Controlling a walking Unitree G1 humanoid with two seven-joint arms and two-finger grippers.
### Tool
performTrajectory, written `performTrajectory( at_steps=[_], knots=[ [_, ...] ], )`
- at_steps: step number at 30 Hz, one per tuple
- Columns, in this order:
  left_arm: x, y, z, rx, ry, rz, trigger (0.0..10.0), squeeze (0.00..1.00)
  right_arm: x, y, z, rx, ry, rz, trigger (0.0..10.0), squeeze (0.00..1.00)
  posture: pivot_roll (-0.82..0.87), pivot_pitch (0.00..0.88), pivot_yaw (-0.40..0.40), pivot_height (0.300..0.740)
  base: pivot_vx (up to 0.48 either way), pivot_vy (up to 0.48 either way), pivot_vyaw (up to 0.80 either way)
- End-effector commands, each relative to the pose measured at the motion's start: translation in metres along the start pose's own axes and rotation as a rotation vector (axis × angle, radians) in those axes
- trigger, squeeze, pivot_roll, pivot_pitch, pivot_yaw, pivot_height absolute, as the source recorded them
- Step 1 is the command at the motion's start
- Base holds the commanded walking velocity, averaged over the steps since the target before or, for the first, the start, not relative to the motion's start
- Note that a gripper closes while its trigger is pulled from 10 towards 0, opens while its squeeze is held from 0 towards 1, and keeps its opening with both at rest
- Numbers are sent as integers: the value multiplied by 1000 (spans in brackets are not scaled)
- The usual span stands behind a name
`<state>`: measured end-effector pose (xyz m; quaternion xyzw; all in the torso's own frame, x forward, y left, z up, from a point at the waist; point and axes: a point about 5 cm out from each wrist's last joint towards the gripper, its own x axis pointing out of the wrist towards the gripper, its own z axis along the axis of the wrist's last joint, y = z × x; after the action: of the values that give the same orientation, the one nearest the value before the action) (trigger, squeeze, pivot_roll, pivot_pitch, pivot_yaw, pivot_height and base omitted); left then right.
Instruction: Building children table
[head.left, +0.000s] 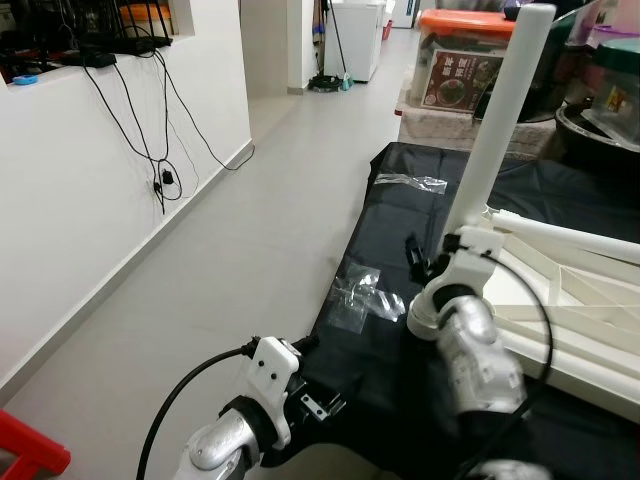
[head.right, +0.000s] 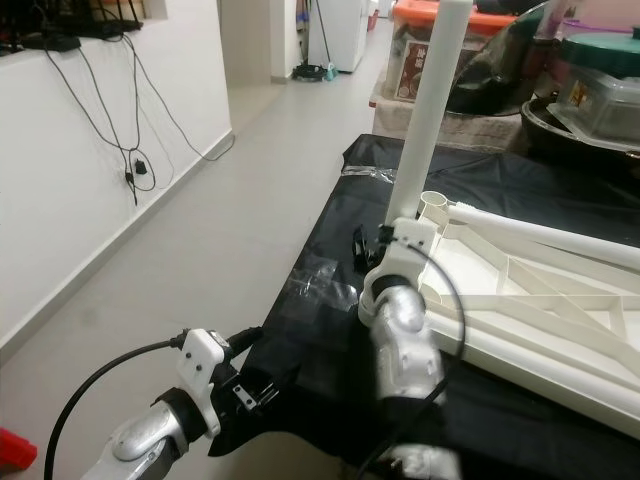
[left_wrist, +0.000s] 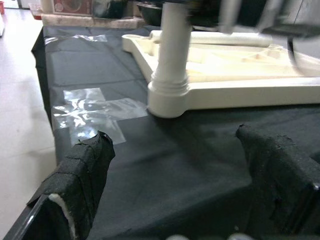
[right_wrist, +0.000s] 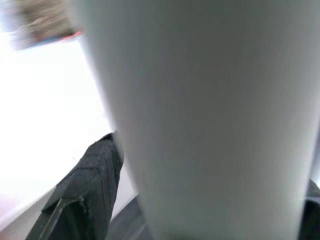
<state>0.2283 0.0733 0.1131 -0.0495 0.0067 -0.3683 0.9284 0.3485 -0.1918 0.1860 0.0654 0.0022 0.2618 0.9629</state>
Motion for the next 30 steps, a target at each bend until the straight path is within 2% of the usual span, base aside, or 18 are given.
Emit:
performTrajectory(
  at_steps=[1, 2, 3, 9, 10, 13, 14, 18, 19, 20, 21, 23, 24, 25, 27, 28, 29, 30],
  knots=[
    [0, -1, -4, -3, 15, -3, 10000, 0, 10, 27, -7, 70, 35, 305, 10000, 0, -23, 1, -40, 740, 0, 0, 0],
    [1, -1, -4, -5, 15, -3, 10000, 0, 9, 28, -7, 61, 63, 405, 10000, 0, -18, 0, -41, 740, 0, 0, 0],
    [1, -1, -5, -5, 15, -2, 10000, 0, 10, 29, -7, 53, 74, 452, 10000, 0, -18, 0, -41, 740, 0, 0, 0],
    [0, -1, -5, -4, 17, 0, 10000, 0, 22, 32, -6, 16, 130, 557, 10000, 0, -8, 0, -44, 740, 0, 0, 0],
    [0, -1, -5, -4, 18, 0, 10000, 0, 26, 34, -7, -2, 140, 561, 6784, 0, -7, 0, -45, 740, 0, 0, 0],
    [0, -2, -5, -4, 18, 0, 10000, 0, 28, 35, -8, -10, 145, 566, 6784, 0, -7, 0, -45, 740, 0, 0, 0],
    [0, -2, -5, -5, 18, -1, 10000, 0, 31, 35, -10, -33, 155, 551, 0, 0, -8, 0, -44, 740, 0, 0, 0],
    [1, -3, -5, -7, 17, -3, 10000, 0, 33, 34, -9, -40, 138, 529, 0, 0, -10, 0, -47, 740, 0, 0, 0],
    [1, -3, -5, -8, 17, -3, 10000, 0, 35, 32, -7, -50, 108, 469, 0, 0, -12, 0, -46, 740, 0, 0, 0],
    [1, -3, -5, -8, 17, -3, 10000, 0, 35, 32, -7, -50, 108, 469, 0, 0, -12, 0, -46, 740, 0, 0, 0],
    [1, -3, -5, -9, 16, -2, 10000, 0, 39, 24, -6, -62, 59, 289, 0, 0, -16, 0, -47, 740, 0, 0, 0],
    [1, -3, -5, -9, 16, -2, 10000, 0, 39, 24, -6, -62, 59, 289, 0, 0, -16, 0, -47, 740, 0, 0, 0],
    [1, -2, -5, -9, 15, -1, 10000, 0, 40, 17, -6, -65, 42, 146, 0, 0, -17, 0, -47, 740, 0, 0, 0],
    [1, -2, -5, -9, 15, -1, 10000, 0, 40, 17, -6, -65, 42, 146, 0, 0, -17, 0, -47, 740, 0, 0, 0],
    [1, -1, -4, -8, 14, 2, 10000, 0, 33, -5, -7, -56, -14, -314, 0, 0, -19, 1, -43, 740, 0, 0, 0],
    [1, -1, -4, -8, 14, 2, 10000, 0, 33, -5, -7, -56, -14, -314, 0, 0, -19, 1, -43, 740, 0, 0, 0],
    [0, -1, -4, -7, 14, 2, 10000, 0, 22, -14, -8, -75, -28, -533, 0, 0, -23, 6, -36, 740, 0, 0, 0],
    [0, -1, -4, -7, 14, 2, 10000, 0, 22, -14, -8, -75, -28, -533, 0, 0, -23, 6, -36, 740, 0, 0, 0]
  ],
)
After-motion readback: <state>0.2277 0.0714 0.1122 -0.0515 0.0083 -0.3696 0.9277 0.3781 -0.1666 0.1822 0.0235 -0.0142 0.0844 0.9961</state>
